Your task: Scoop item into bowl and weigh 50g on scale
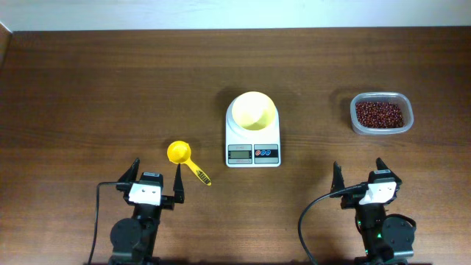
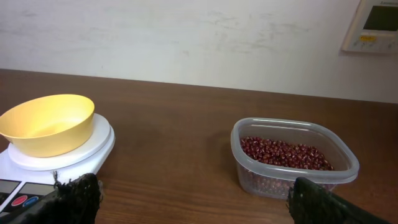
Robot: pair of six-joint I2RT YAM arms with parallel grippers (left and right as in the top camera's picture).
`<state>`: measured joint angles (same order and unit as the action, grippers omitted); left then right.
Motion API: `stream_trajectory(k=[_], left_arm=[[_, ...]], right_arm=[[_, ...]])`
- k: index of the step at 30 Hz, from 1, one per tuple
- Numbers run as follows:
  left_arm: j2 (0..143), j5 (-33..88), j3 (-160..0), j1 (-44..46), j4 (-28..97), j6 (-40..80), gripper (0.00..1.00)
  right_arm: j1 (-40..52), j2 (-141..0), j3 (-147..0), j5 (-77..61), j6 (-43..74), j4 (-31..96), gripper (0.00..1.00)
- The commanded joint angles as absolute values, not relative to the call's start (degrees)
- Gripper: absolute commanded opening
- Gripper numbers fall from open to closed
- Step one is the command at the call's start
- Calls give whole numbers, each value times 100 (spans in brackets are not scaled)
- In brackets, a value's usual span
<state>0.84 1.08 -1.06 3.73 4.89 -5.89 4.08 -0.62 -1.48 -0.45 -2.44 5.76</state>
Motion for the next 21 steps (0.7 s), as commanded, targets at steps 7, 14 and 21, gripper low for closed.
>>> stream_trajectory(k=[7, 14, 21], left_arm=[[34, 108, -51, 357, 471, -499, 99], [34, -449, -51, 357, 401, -757, 99], [34, -565, -51, 357, -611, -757, 99]], right_arm=[[449, -21, -95, -80, -257, 574, 98], [449, -21, -95, -80, -257, 574, 99], [449, -21, -95, -80, -257, 574, 99]])
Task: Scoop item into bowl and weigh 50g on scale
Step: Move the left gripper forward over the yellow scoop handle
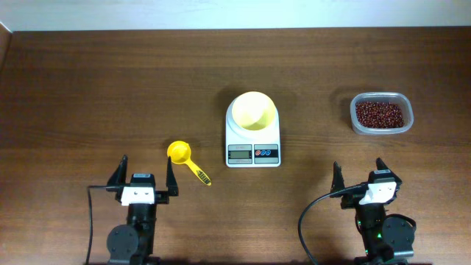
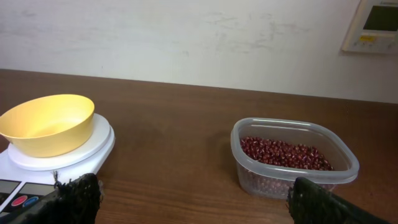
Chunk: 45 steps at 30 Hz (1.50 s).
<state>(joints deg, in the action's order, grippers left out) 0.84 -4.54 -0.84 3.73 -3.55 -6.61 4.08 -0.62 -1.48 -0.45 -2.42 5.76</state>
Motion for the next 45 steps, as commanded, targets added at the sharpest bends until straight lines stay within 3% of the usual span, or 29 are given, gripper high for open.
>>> stream_trajectory(k=[1, 6, 13, 22, 32, 40, 45], left_arm=[[34, -545, -54, 357, -714, -753, 99], [34, 224, -54, 360, -891, -515, 99], [34, 217, -307, 360, -893, 93, 99], [475, -198, -1625, 357, 902, 224, 99], [2620, -434, -3144, 357, 1441, 451, 99], [5063, -432, -5682, 357, 3251, 449, 99], [6080, -425, -6543, 357, 3656, 340, 99]], right_arm=[[449, -21, -95, -80, -257, 574, 99], [449, -21, -95, -80, -257, 574, 99], [449, -21, -95, -80, -257, 574, 99], [449, -21, -95, -80, -257, 574, 99], [449, -21, -95, -80, -259, 574, 99], [449, -21, -95, -80, -257, 574, 99], [449, -21, -95, -80, -259, 574, 99]])
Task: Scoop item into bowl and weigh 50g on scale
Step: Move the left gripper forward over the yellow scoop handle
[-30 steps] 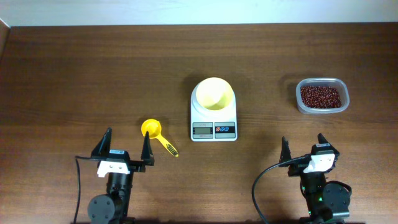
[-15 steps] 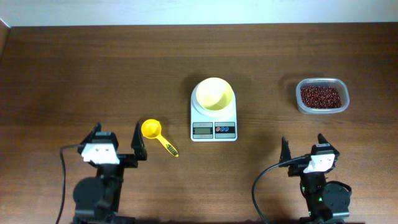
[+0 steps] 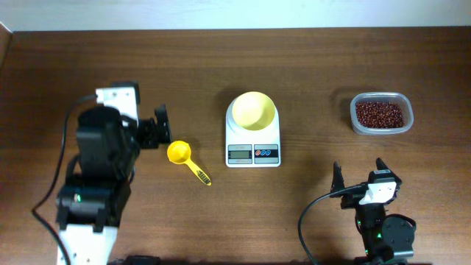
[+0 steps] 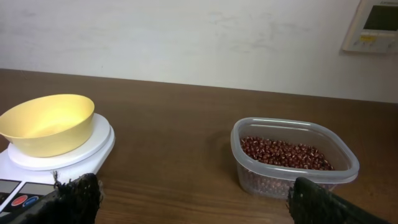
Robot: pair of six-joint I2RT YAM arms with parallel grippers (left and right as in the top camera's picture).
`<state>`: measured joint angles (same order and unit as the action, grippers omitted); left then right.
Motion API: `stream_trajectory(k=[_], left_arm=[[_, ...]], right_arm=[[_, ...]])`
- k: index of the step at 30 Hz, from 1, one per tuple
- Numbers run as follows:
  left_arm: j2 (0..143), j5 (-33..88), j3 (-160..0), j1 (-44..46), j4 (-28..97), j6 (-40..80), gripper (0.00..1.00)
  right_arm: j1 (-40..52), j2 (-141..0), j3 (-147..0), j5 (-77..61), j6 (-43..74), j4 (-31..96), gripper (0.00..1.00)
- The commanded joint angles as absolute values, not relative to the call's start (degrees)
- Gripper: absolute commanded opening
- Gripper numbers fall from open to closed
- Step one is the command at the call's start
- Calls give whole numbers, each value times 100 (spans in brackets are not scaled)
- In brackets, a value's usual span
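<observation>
A yellow scoop [image 3: 179, 152] lies on the table left of the white scale [image 3: 253, 143], its handle pointing to the lower right. On the scale stands a yellow bowl [image 3: 254, 110], which is empty in the right wrist view [image 4: 48, 123]. Red beans fill a clear tub [image 3: 380, 114] at the right, also seen from the right wrist [image 4: 292, 155]. My left gripper [image 3: 156, 131] hangs just left of the scoop's cup, its fingers apart and nothing in them. Near the front edge my right gripper [image 3: 359, 177] rests open and empty, its fingertips [image 4: 78, 198] wide apart.
The scale's display and buttons [image 3: 254, 153] face the front edge. A pale wall rises behind the table, with a white control panel [image 4: 373, 25] on it at the upper right. Bare wood [image 3: 316, 88] lies between the scale and the bean tub.
My left arm has risen from its rest at the front edge and reached forward; its gripper now hangs just left of the scoop's cup. Scoop, bowl, tub and right arm are unchanged.
Both arms first rested at the front edge with grippers open, the left one turned slightly toward the scoop's handle. Then the left gripper stood squared and a little further left. Now the left arm is stretched out, its gripper beside the scoop.
</observation>
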<state>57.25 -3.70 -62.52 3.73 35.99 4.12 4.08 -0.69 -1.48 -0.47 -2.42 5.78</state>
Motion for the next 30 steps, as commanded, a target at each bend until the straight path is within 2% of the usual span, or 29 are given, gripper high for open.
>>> stream_trajectory(k=[1, 7, 10, 17, 19, 22, 24, 30], left_arm=[[6206, -368, -6543, 357, 3662, 342, 99], [7011, 298, -6541, 360, 3940, 344, 99], [7400, 1072, -6541, 360, 4040, 342, 99], [8160, 1225, -6541, 357, 4254, 582, 99], [8219, 1208, -6541, 357, 4403, 928, 99], [8217, -16, -6541, 357, 4814, 2847, 99], [8217, -259, -6543, 355, 5153, 3830, 99], [8208, -528, -6563, 357, 5127, 3903, 99]], right_arm=[[449, -21, -95, -80, -259, 574, 99], [449, -21, -95, -80, -257, 574, 99], [449, -21, -95, -80, -257, 574, 99], [449, -21, -95, -80, -257, 574, 99], [449, -21, -95, -80, -257, 574, 99], [449, -21, -95, -80, -259, 574, 99], [449, -21, -95, -80, -259, 574, 99], [449, -21, -95, -80, -257, 574, 99]])
